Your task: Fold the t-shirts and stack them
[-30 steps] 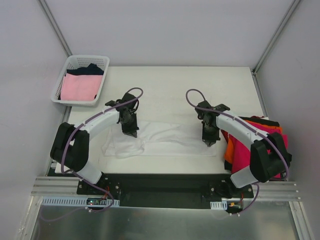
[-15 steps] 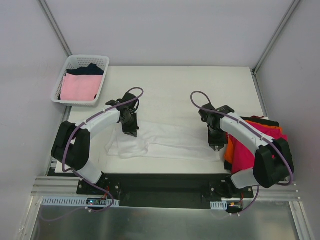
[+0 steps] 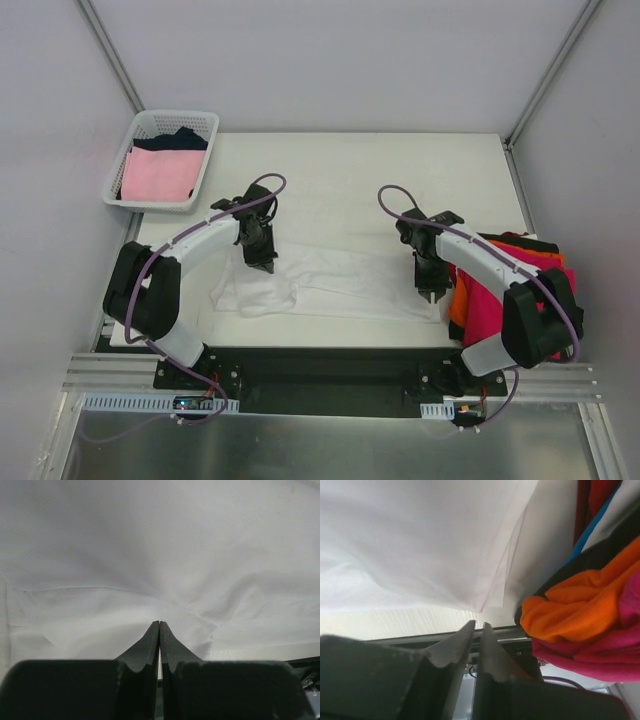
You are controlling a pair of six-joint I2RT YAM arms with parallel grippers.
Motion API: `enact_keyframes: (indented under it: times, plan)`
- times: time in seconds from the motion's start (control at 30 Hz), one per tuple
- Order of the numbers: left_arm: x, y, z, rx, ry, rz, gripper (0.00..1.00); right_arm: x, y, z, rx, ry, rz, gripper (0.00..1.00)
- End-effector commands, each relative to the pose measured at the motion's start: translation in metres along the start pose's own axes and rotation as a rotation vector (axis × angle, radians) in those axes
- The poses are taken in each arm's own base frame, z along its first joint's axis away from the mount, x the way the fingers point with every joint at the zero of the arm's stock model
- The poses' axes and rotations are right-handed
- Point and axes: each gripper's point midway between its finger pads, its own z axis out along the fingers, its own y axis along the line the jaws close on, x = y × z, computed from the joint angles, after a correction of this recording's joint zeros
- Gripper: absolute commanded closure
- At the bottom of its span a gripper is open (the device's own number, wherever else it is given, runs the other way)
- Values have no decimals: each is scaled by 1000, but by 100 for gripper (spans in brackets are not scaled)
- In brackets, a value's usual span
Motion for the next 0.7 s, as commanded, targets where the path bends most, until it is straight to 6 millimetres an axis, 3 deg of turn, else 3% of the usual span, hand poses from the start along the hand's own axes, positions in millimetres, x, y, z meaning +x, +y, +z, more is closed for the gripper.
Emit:
enact_keyframes:
  times: [0.0,0.1,0.23,0.37,0.67]
  plan:
    - [-30,4,-7,-10,-47,-35,100,-28,26,1,-67,-14,-13,92]
    - [-36,18,-10,-41,-30,-117,100,-46,46,0,-118,-14,-44,96]
    - [-15,38,-11,-105,11,-189,100,-63,64,-1,-161,-6,-100,97]
    - [-5,50,-12,-148,7,-200,100,-68,76,5,-197,16,-137,97]
    - [-24,48,4,-175,60,-195,100,-84,87,-2,-213,27,-166,96]
